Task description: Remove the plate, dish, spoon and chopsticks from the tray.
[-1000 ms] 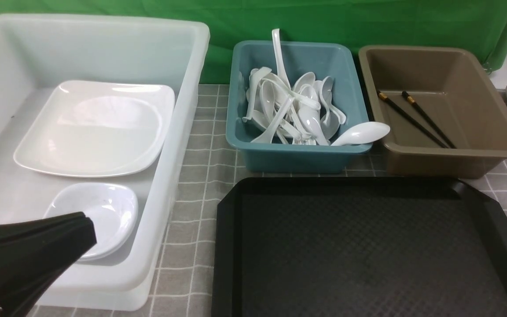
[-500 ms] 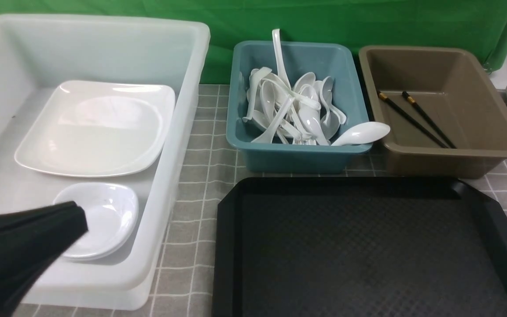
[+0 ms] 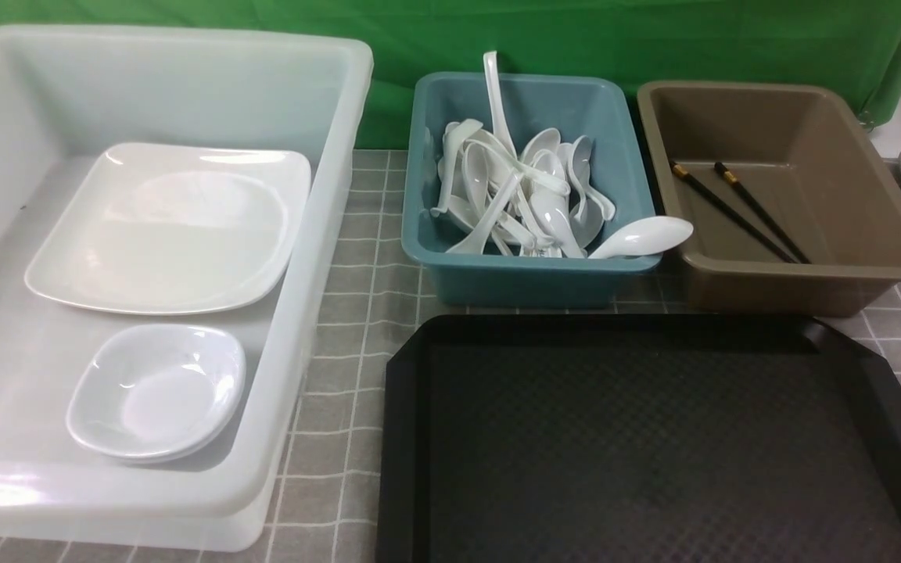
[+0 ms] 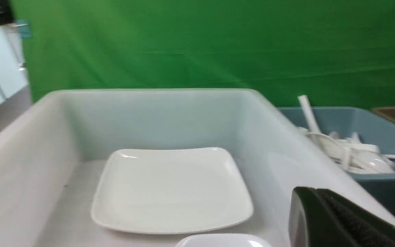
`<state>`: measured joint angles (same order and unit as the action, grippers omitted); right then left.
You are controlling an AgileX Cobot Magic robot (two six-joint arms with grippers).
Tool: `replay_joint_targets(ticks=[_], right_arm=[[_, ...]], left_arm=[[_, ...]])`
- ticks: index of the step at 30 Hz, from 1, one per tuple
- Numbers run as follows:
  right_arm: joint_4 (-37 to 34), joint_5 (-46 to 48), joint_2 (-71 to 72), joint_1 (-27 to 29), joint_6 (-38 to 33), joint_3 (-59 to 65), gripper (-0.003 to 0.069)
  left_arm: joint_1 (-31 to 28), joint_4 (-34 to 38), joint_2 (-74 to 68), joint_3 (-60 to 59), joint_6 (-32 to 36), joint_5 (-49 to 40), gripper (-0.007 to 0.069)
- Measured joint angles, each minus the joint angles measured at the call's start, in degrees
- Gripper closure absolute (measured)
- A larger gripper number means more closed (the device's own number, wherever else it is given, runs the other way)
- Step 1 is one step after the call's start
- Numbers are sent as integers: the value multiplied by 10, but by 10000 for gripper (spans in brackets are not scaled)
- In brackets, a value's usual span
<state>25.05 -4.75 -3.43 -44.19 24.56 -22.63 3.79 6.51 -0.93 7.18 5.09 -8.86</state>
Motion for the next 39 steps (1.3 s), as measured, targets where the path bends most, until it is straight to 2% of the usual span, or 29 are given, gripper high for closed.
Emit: replay_joint_targets(ticks=[8,11,37,39], right_arm=[[0,-1,0,0,0,0,501],[0,-1,0,0,0,0,492],[0,-1,0,0,1,0,425],[-18,-1,0,0,-12,0,424]], left_arm=[[-9,-25,9,-73,-11,-6,624],[-8,-29,9,-75,-11,-31,624],[-8,-31,10,-75,-8,-30,624],[-8,-31,10,-75,-7,-30,624]])
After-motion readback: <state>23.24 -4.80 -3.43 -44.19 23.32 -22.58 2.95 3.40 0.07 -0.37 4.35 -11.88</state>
